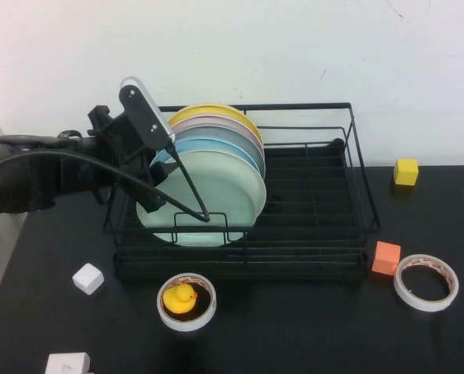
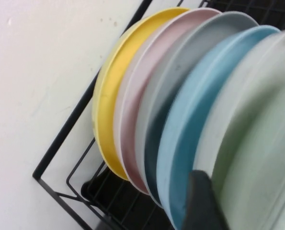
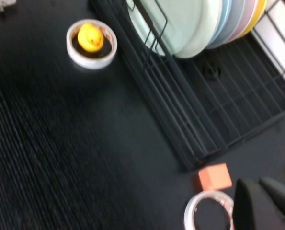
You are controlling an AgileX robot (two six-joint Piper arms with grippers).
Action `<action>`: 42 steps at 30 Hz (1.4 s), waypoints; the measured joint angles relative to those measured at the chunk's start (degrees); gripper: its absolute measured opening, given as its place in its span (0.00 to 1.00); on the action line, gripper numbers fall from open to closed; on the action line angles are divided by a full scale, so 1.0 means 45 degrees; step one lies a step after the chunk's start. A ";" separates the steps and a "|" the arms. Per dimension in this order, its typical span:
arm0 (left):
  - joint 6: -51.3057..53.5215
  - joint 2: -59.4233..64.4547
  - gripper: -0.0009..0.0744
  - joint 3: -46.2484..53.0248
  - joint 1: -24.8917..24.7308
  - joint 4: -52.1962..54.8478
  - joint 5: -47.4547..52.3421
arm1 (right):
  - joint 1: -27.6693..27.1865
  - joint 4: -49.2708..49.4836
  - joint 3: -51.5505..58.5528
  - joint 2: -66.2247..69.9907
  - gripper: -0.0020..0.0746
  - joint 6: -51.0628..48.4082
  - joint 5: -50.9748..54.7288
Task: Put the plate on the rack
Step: Place the plate on the rack
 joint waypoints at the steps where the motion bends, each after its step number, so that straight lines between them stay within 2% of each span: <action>1: 0.0000 0.0000 0.54 0.0000 0.0000 -0.0204 -0.0056 | 0.0000 0.0132 0.0000 0.0000 0.03 -0.0149 -0.0048; 5: 0.0000 0.0000 0.60 0.0000 0.0000 -0.0938 -0.0261 | 0.0000 0.0656 0.0000 0.0000 0.03 -0.0814 -0.0203; 9: -0.0309 -0.0123 0.57 0.0000 0.0000 -0.1307 -0.0342 | 0.0000 0.0820 0.0000 0.0000 0.03 -0.1013 -0.0232; 12: -0.0983 -0.0575 0.46 0.0000 0.0000 -0.1317 -0.0342 | 0.0000 0.0406 0.0000 -0.0012 0.03 -0.1063 -0.0232; 15: -0.1654 -0.1264 0.28 0.0000 0.0000 -0.1346 -0.0372 | 0.0000 -0.0456 0.0000 -0.0150 0.03 -0.0801 -0.0232; 17: -0.3045 -0.1789 0.14 0.0025 0.0000 -0.1366 -0.0372 | 0.0000 -0.0767 0.0000 -0.0324 0.03 -0.0545 -0.0151; 20: -0.5285 -0.2485 0.05 0.0316 0.0000 -0.1230 0.0133 | 0.0000 -0.0915 0.0000 -0.0526 0.03 -0.0322 0.0401; 27: -1.0560 -0.2694 0.02 0.1405 0.0000 0.2228 0.3095 | 0.0000 -0.0947 0.0000 -0.0649 0.03 -0.0050 0.1926; 32: -1.4366 -0.2232 0.01 0.1567 0.0000 0.4970 0.3585 | 0.0000 -0.0891 0.0000 -0.0649 0.03 0.0038 0.1984; 37: -1.5982 -0.1126 0.01 0.1300 0.0000 0.6012 0.3950 | 0.0000 -0.0362 0.0000 -0.0649 0.03 0.0062 0.1957; 42: -1.6206 0.0025 0.01 0.0434 0.0000 0.6160 0.3855 | 0.0000 -0.0269 0.0000 -0.0649 0.03 0.0080 0.2045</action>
